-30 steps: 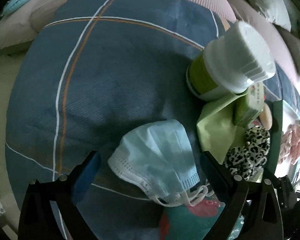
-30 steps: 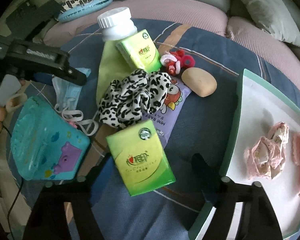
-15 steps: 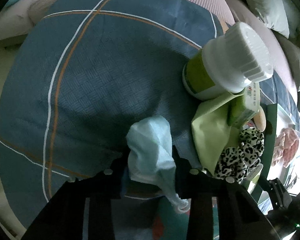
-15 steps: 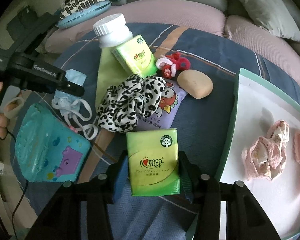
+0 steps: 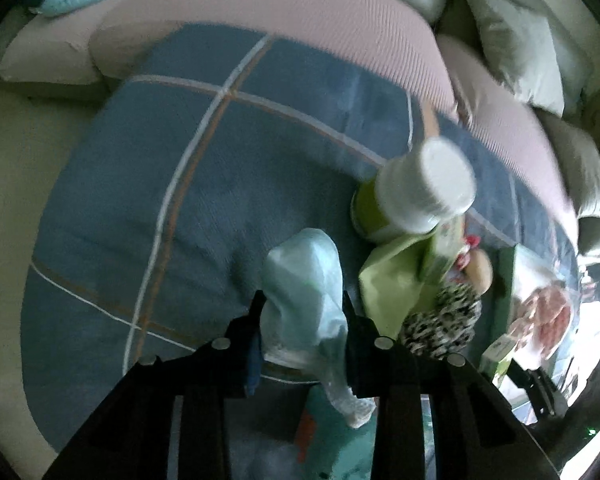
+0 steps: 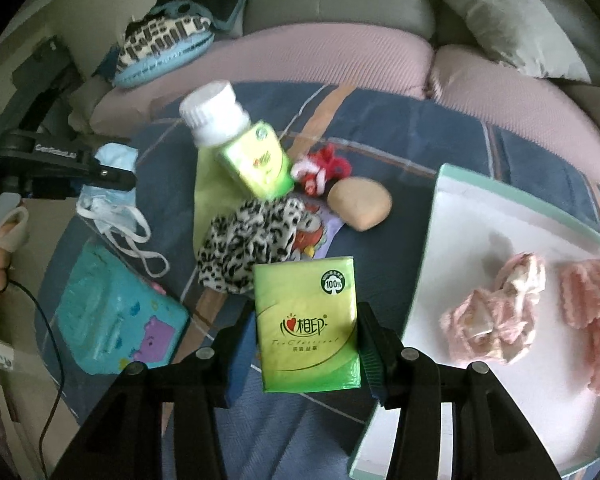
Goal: Organize soft objects
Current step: 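Carry the face mask and tissue pack over the white tray with both grippers, then open the left gripper to drop the mask while the right gripper releases the tissue pack, then move both grippers back toward the remaining items beside the tray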
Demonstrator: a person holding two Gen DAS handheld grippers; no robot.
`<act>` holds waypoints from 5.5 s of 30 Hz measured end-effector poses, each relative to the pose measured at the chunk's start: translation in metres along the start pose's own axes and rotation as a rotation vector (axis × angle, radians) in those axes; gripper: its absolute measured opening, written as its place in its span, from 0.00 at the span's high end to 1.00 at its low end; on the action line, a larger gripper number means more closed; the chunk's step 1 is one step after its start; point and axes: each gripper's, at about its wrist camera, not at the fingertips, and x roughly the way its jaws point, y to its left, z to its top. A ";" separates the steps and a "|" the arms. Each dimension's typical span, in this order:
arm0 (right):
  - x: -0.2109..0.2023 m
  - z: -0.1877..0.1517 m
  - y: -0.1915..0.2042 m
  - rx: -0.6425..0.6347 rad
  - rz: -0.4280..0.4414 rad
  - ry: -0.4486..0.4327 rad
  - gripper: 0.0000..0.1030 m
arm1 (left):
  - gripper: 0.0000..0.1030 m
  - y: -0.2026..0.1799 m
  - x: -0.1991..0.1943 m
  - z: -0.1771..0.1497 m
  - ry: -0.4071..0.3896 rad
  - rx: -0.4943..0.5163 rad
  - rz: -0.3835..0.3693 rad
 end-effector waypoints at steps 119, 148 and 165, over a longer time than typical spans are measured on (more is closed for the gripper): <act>-0.089 -0.091 -0.237 0.577 -0.390 0.045 0.15 | 0.15 -0.294 0.070 -0.119 -0.066 0.422 -0.114; -0.131 -0.065 -0.202 0.480 -0.392 -0.219 0.00 | 0.04 -0.262 0.034 -0.093 -0.298 0.351 0.026; -0.093 -0.029 -0.132 0.337 -0.277 -0.198 0.00 | 0.04 -0.183 -0.028 -0.074 -0.397 0.218 0.123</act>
